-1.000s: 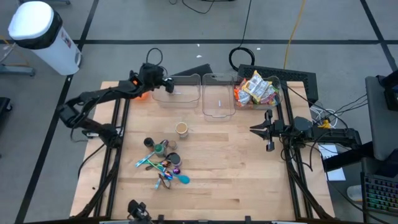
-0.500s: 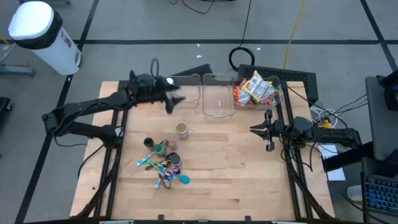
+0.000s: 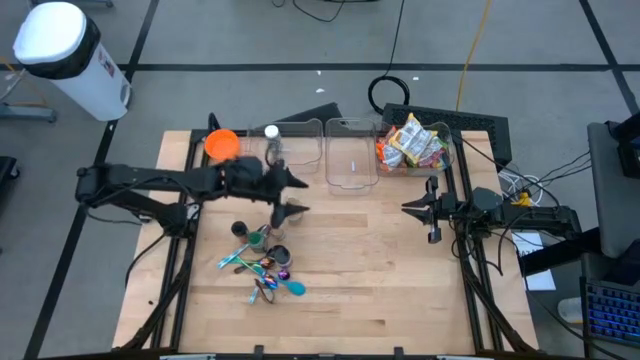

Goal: Pick & Place Food Item
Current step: Put the golden seasoning bottle into the left transparent bin

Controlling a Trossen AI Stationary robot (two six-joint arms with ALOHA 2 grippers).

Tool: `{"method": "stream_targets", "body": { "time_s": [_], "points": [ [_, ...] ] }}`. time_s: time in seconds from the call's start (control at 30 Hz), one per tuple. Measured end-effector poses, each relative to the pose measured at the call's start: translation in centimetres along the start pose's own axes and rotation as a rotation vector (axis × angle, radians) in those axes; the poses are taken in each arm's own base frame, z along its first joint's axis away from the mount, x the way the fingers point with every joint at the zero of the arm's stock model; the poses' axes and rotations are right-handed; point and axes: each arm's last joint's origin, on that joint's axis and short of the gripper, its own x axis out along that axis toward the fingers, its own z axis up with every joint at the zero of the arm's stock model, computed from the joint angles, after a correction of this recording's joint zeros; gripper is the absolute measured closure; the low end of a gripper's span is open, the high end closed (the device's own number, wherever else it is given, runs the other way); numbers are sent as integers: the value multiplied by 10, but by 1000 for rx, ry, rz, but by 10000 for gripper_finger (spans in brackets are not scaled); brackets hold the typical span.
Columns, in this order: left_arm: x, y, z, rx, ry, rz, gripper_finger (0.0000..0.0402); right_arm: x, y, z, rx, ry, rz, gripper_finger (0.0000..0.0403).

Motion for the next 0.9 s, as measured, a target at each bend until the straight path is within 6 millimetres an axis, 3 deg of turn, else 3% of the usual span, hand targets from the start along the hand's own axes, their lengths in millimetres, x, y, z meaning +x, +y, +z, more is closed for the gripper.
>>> {"method": "stream_targets", "body": {
  "time_s": [0.13, 0.27, 0.6, 0.9],
  "points": [
    [10, -17, 2, 71, 197, 91, 49, 0, 0, 0, 0, 1, 0, 360],
    [23, -21, -3, 90, 343, 104, 31, 0, 0, 0, 0, -3, 0, 360],
    [32, 0, -20, 95, 496, 285, 24, 0, 0, 1, 0, -13, 0, 360],
    [32, 10, -28, -1, 573, 251, 30, 0, 0, 1, 0, -12, 0, 360]
  ]
}}
